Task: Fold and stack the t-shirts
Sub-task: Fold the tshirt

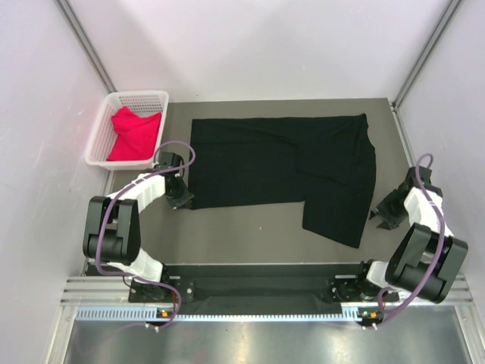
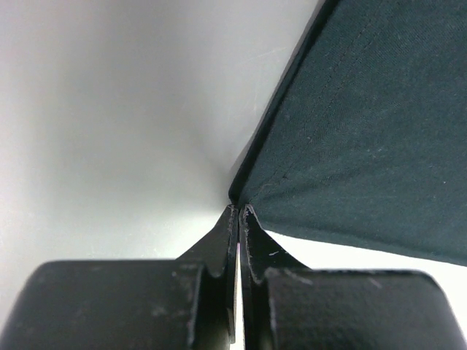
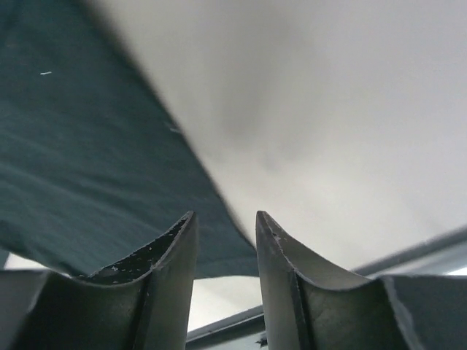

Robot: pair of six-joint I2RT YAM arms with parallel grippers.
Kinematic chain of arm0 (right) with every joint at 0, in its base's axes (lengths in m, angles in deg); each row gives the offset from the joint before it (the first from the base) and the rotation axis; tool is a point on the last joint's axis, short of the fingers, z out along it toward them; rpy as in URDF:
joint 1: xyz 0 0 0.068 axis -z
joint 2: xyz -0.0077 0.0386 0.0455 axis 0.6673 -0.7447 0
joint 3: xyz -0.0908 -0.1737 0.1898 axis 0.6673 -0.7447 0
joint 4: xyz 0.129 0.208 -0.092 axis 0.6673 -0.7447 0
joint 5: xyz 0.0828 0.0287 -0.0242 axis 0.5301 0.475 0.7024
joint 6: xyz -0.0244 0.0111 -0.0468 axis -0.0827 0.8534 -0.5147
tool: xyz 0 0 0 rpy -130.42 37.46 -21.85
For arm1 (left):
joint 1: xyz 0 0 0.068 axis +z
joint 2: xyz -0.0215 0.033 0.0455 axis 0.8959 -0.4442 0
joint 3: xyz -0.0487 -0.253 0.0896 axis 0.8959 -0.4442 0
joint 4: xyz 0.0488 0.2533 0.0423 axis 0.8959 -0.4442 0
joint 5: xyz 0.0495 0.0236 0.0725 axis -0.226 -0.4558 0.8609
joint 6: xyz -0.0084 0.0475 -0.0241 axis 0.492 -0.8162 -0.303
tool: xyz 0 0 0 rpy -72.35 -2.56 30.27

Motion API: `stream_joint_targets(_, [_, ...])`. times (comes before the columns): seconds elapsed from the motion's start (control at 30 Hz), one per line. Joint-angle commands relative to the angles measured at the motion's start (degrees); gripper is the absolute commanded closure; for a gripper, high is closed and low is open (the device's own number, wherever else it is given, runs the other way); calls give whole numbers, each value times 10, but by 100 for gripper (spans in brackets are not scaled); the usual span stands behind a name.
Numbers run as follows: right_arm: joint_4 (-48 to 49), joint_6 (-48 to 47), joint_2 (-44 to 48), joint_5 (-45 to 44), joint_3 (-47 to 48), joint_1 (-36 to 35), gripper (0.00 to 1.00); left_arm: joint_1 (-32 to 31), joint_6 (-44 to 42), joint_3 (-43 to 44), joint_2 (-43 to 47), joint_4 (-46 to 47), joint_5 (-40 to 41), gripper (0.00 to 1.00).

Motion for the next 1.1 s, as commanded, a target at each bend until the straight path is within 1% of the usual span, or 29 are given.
stream_joint_targets(0.0, [44,-32,-44,5,42,-48,62,3,1,-9,24,-5,17,100])
stream_joint_targets(0.13, [57,-32,-93,6,68,-74,55,2,4,-9,24,-5,14,100])
stream_joint_targets(0.27, [45,-34,-112,-10,79,-93,54,3,4,-15,30,-3,19,100])
stream_joint_targets(0.5, [60,-49,-119,-32,52,-98,55,3,4,-15,28,-3,21,100])
stream_joint_targets(0.67, [89,-50,-150,-31,44,-99,58,3,4,-14,29,-4,22,100])
stream_joint_targets(0.8, [106,-43,-149,-29,28,-103,60,3,3,-16,31,-8,24,100])
stream_joint_targets(0.97, [104,-37,-149,-36,17,-110,62,2,10,-13,29,-5,20,100])
stream_joint_targets(1.0, [104,-36,-150,-36,14,-110,63,3,11,-13,29,-6,21,100])
stream_joint_targets(1.07, [105,-34,-161,-36,11,-110,71,2,11,-11,26,-6,20,100])
